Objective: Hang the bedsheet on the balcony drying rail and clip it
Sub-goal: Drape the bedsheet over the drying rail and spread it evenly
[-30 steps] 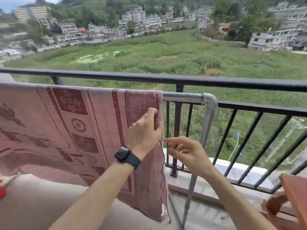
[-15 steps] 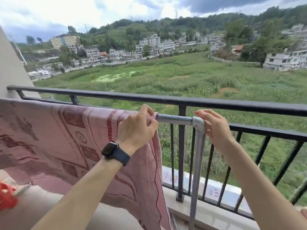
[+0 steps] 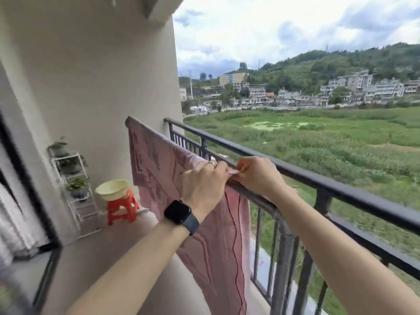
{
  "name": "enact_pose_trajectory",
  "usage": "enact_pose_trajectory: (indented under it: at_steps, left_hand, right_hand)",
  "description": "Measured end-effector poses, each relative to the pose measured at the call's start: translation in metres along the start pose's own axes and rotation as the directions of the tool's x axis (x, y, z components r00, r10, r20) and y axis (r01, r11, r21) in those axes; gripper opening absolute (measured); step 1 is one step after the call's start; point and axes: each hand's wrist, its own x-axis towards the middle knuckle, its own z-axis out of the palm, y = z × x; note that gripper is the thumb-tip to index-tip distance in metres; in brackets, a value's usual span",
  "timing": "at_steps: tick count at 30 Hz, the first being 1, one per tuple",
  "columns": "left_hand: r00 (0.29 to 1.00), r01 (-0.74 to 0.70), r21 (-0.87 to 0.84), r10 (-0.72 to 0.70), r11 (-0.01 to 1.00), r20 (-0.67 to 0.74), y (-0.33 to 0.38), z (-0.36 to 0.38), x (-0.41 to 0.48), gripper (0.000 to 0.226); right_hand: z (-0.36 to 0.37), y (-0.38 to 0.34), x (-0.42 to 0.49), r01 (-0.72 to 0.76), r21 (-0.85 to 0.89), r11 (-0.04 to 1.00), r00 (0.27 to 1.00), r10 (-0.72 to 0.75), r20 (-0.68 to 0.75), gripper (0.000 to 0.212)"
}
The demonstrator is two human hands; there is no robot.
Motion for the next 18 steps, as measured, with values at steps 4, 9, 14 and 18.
enact_pose_trajectory:
  at_steps: [4, 9, 14, 18]
  left_hand:
    - [0.999, 0.036, 0.093, -0.035, 0.995, -0.010, -0.034, -0.006, -0.043, 0.028]
    - [0.990, 0.138, 0.006, -0.138, 0.990, 0.030, -0.069, 0.000, -0.073, 0.028]
    - [0.945, 0.325, -0.156, -0.313, 0.933, 0.099, -0.092, 0.016, -0.103, 0.028]
    - [0.953, 0.302, -0.056, -0.301, 0.952, 0.019, -0.127, 0.026, -0.134, 0.033]
  right_hand:
    - [0.025, -0.018, -0.006, 0.143, -0.122, 0.982, 0.984, -0.155, -0.093, 0.020]
    - [0.050, -0.031, 0.004, 0.059, -0.202, 0.978, 0.998, -0.063, -0.014, 0.040]
    - [0.084, -0.045, 0.011, -0.075, -0.232, 0.970, 0.996, 0.083, 0.024, 0.028]
    - [0.110, -0.050, 0.006, -0.138, -0.200, 0.970, 0.976, 0.168, 0.139, 0.021]
